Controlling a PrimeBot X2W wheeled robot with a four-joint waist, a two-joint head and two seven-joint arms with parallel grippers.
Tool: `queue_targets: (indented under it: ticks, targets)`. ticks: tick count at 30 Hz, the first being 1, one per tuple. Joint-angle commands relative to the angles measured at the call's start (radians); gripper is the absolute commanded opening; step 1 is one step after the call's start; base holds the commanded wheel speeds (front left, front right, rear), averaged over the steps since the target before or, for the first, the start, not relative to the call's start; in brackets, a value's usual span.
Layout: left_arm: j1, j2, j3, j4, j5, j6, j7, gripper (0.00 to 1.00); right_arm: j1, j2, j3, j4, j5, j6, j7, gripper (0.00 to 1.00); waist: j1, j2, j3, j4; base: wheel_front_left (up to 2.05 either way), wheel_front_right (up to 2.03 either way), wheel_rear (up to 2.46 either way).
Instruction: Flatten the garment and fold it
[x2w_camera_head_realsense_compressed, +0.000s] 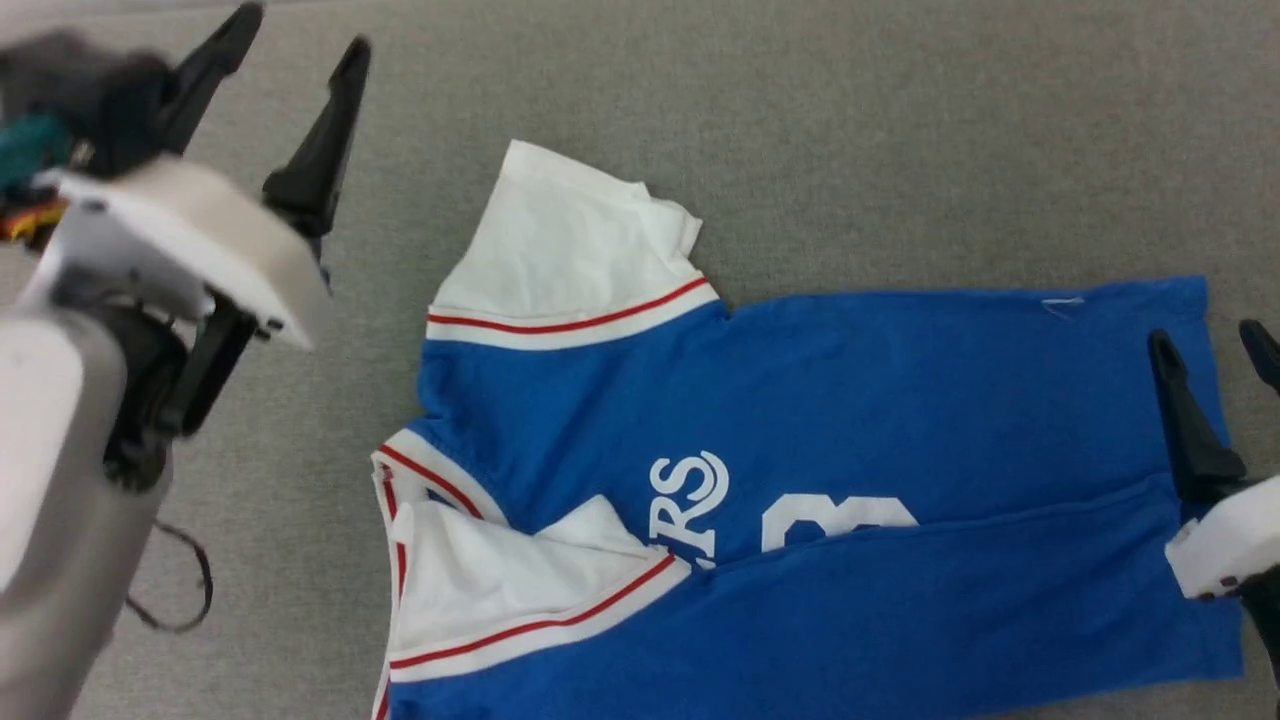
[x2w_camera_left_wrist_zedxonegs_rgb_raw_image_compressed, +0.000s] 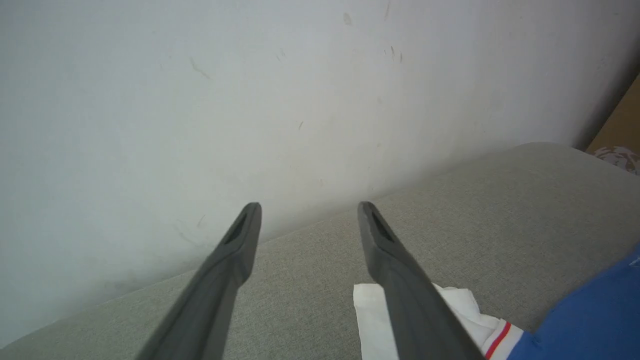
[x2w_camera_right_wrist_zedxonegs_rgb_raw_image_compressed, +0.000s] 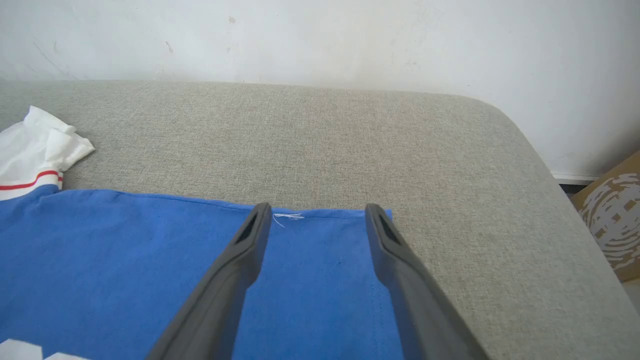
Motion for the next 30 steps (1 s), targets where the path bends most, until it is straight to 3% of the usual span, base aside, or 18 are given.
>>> queue_targets:
  ticks: [1, 5, 12, 22, 23, 24, 30]
  targets:
    - [-0.076, -0.013, -0.036, 0.051, 0.0, -0.036, 0.046, 1.0, -0.03, 0.002, 0.014, 0.007, -0.007, -0.002, -0.011, 1.0, -0.0003, 0.0, 0.092, -0.03, 0.0, 0.0, 0.0]
    - [-0.202, -0.038, -0.096, 0.169, -0.011, -0.101, 0.135, 1.0, -0.069, 0.003, 0.046, 0.029, -0.008, -0.002, -0.024, 1.0, -0.0003, 0.0, 0.139, -0.051, 0.0, 0.0, 0.0]
    - [-0.278, -0.047, -0.148, 0.319, -0.044, -0.164, 0.234, 1.0, -0.109, 0.003, 0.069, 0.056, -0.008, -0.002, -0.039, 1.0, -0.0003, 0.0, 0.196, -0.095, 0.0, 0.0, 0.0]
    - [-0.269, -0.027, -0.183, 0.387, -0.119, -0.189, 0.362, 1.0, -0.122, 0.008, 0.073, 0.074, -0.004, -0.002, -0.05, 1.0, -0.0003, 0.0, 0.236, -0.131, 0.0, 0.0, 0.0]
    - [-0.265, -0.025, -0.19, 0.387, -0.127, -0.191, 0.38, 0.78, -0.121, 0.008, 0.072, 0.074, -0.004, -0.002, -0.05, 1.0, -0.0003, 0.0, 0.237, -0.131, 0.0, 0.0, 0.0]
    - [-0.264, -0.022, -0.195, 0.384, -0.132, -0.193, 0.392, 0.01, -0.122, 0.008, 0.071, 0.075, -0.003, -0.002, -0.05, 1.0, -0.0003, 0.0, 0.237, -0.131, 0.0, 0.0, 0.0]
    - [-0.249, -0.024, -0.197, 0.371, -0.143, -0.198, 0.363, 0.0, -0.143, -0.009, 0.073, 0.066, -0.012, -0.002, -0.044, 1.0, -0.0003, 0.0, 0.217, -0.121, 0.0, 0.0, 0.0]
